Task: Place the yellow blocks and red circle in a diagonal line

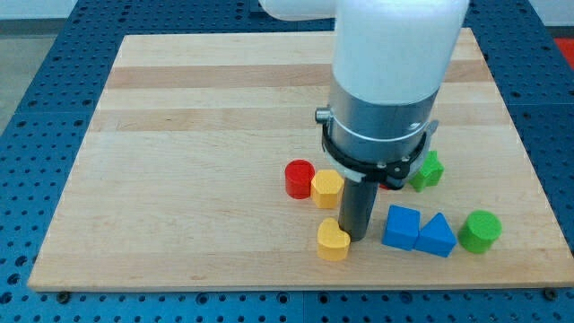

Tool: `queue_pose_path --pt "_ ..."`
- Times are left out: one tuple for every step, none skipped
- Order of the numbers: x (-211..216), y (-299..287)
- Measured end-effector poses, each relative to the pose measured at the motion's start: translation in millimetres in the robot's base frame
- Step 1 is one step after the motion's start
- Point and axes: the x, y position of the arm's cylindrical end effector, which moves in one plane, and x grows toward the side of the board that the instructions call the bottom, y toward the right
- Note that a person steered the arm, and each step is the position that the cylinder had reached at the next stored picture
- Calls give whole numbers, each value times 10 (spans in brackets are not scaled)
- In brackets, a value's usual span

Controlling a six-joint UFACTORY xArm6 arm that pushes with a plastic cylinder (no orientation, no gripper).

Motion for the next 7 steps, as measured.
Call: queue_pose_path --pt "40 -51" --pt "-6 -51" --pt "-168 14" --pt "-381 272" --pt "-501 309" --pt "-587 173" --pt "-619 117"
